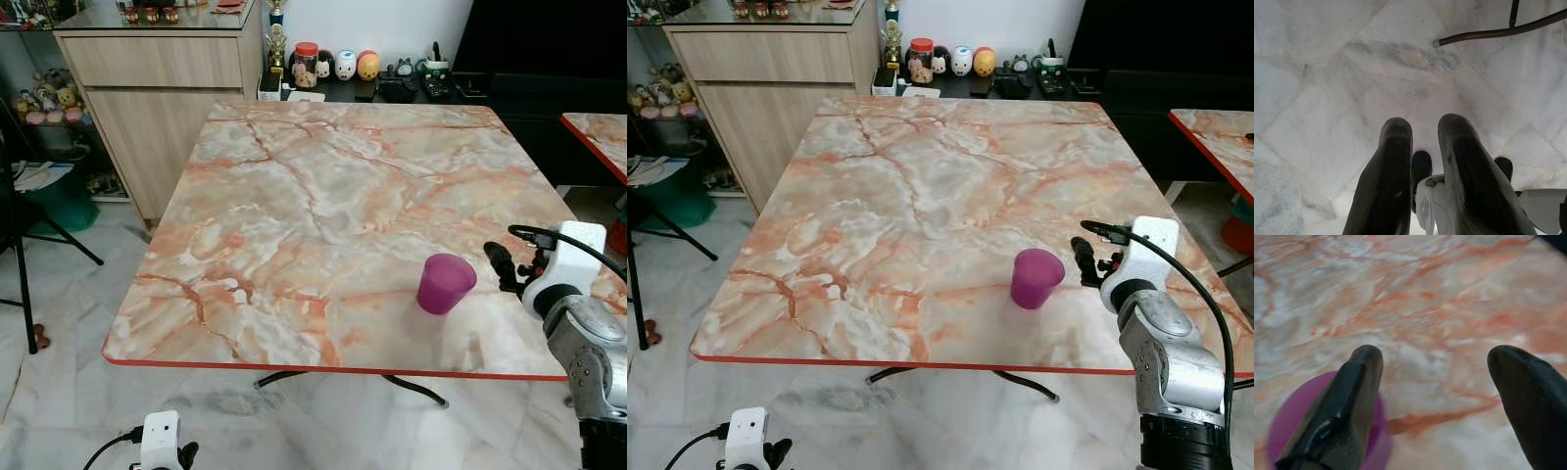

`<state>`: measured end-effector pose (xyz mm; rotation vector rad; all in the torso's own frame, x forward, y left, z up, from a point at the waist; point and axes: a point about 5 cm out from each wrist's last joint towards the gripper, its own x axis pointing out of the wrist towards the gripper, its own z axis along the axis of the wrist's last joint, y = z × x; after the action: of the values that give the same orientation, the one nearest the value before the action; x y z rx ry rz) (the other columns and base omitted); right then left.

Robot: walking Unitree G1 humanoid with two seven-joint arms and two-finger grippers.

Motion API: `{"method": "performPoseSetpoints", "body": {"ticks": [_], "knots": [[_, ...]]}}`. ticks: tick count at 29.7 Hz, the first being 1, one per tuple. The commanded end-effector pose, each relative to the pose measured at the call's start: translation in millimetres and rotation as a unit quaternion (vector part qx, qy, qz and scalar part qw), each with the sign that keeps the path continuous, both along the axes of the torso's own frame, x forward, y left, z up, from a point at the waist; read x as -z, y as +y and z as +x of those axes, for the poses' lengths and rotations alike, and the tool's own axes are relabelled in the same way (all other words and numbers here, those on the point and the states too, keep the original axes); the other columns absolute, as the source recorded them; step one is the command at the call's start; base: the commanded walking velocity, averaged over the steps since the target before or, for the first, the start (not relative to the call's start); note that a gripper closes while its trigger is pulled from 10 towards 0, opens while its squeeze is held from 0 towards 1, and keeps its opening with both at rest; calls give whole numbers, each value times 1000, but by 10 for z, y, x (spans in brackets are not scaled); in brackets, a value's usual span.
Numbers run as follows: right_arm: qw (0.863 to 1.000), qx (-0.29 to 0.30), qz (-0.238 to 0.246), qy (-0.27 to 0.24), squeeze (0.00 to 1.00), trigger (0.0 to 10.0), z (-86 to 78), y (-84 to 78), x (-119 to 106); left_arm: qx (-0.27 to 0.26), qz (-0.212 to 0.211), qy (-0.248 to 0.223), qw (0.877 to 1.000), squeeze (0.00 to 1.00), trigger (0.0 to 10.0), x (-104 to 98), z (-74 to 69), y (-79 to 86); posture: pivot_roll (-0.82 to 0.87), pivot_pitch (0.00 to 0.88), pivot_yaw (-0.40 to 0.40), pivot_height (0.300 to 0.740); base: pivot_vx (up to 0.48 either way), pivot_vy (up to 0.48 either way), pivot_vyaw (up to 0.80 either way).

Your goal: Setting the table

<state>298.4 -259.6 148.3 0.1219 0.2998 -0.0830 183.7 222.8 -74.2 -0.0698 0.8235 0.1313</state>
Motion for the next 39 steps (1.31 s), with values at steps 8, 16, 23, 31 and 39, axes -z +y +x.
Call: {"method": "performPoseSetpoints", "body": {"ticks": [8, 16, 23, 31, 39], "knots": [[999, -9, 51, 4, 0, 10000, 35, -10, -44, 2, 0, 8, 1000, 0, 10000, 18, -28, -5, 27, 0, -35, 740, 0, 0, 0], [999, -24, 20, 41, 0, 10000, 40, -54, 30, 2, -1, 7, 1000, 0, 10000, 13, -19, -4, 26, 0, -34, 740, 0, 0, 0], [998, -31, 19, 55, 0, 10000, 30, -58, 99, 2, -1, 6, 1000, 0, 10000, 12, -19, -2, 25, 0, -34, 740, 0, 0, 0], [997, -50, 29, 58, 0, 10000, 49, 8, 149, 3, 1, 5, 1000, 0, 10000, 8, -14, 2, 28, 0, -32, 740, 0, 0, 0], [996, -61, 21, 64, 0, 10000, 63, 30, 189, 4, 1, 6, 1000, 0, 10000, 10, -20, 10, 29, 0, -31, 740, 0, 0, 0]]}}
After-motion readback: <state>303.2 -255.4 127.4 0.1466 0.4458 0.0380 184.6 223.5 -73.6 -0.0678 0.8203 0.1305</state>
